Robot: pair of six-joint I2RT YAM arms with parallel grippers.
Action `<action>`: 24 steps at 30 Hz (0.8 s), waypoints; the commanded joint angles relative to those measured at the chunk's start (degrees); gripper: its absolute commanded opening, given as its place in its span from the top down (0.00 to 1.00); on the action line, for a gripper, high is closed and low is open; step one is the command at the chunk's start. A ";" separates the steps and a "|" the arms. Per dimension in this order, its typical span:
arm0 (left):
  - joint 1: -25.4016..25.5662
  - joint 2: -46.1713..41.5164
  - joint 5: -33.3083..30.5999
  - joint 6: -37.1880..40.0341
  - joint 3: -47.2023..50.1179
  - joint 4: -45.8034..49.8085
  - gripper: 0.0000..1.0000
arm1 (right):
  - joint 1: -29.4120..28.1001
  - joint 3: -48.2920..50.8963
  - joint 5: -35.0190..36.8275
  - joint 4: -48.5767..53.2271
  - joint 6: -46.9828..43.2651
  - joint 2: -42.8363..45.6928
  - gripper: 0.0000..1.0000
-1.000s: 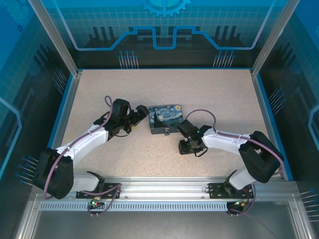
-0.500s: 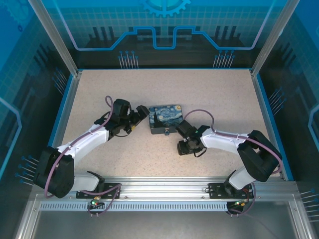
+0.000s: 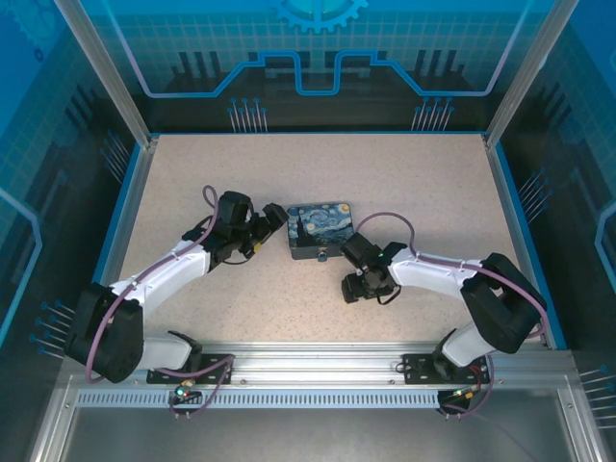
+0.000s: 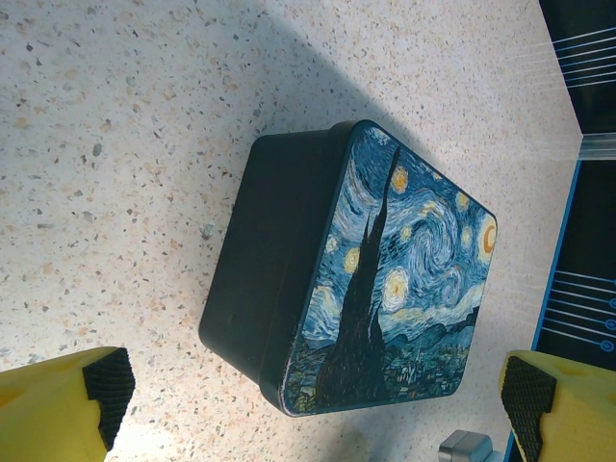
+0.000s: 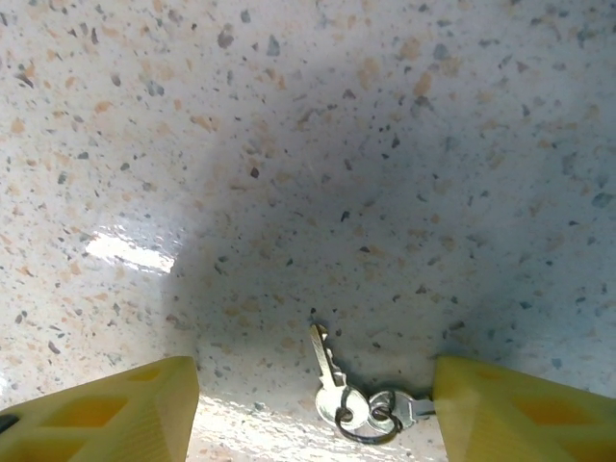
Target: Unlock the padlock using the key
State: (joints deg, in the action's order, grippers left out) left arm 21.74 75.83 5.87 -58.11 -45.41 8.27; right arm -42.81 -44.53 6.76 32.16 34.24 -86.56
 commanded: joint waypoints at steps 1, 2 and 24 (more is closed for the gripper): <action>-0.20 0.37 0.46 -0.23 -0.37 -0.75 0.01 | -0.19 1.19 -1.63 1.75 0.64 2.72 0.34; -0.22 0.43 0.42 -0.24 -0.34 -0.87 0.01 | -0.28 1.39 -2.01 1.85 0.87 3.39 0.34; -0.20 0.73 0.74 -0.26 -0.09 -1.23 0.01 | -0.17 -1.26 2.37 6.15 -3.27 4.00 0.45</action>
State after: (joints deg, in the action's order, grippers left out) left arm 21.74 76.07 5.87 -58.15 -45.41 7.42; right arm -42.81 -44.10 6.76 35.29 32.91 -81.58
